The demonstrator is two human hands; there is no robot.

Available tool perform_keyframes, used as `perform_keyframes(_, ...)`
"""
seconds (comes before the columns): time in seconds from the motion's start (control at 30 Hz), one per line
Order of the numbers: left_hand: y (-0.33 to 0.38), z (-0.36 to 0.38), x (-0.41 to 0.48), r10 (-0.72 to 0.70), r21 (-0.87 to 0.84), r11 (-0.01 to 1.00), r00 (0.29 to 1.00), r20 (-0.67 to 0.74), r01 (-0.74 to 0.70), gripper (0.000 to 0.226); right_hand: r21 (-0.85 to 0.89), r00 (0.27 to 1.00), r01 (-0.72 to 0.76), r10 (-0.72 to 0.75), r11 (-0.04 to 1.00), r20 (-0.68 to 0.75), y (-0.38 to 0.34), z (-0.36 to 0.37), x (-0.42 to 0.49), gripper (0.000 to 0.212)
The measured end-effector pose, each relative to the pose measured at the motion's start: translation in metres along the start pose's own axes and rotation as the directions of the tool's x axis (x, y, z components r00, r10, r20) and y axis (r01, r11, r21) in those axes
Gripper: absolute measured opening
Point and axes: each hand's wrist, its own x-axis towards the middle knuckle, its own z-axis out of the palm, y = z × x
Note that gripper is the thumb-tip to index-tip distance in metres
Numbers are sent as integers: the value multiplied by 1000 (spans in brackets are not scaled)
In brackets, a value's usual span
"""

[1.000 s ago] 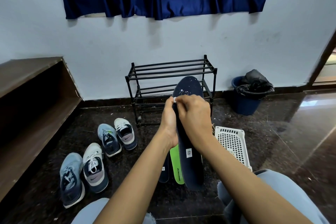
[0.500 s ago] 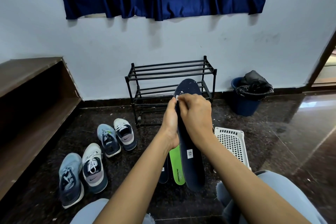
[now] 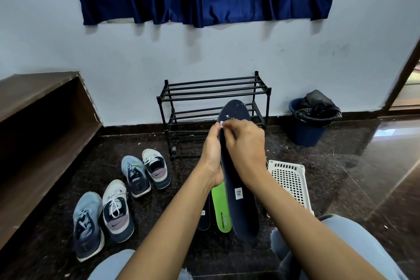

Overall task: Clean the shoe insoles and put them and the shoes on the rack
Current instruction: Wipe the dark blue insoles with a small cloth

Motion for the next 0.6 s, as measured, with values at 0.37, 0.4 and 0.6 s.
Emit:
perform_keyframes(0.37,-3,2,-3,-3,3,1000,999,53,3,51,-1,999,-28,28,1000,-25,7,-4,11,14)
perform_keyframes(0.4,-2,1,-3,0,1,1000,998,57,0,50,-2,999,-26,26,1000,-28,6,-4,9,14)
perform_keyframes(0.6,5,-6,2,32,-32,999,999,15,-32,50,-5,999,46,-46,999,4,-1,1,-8,16)
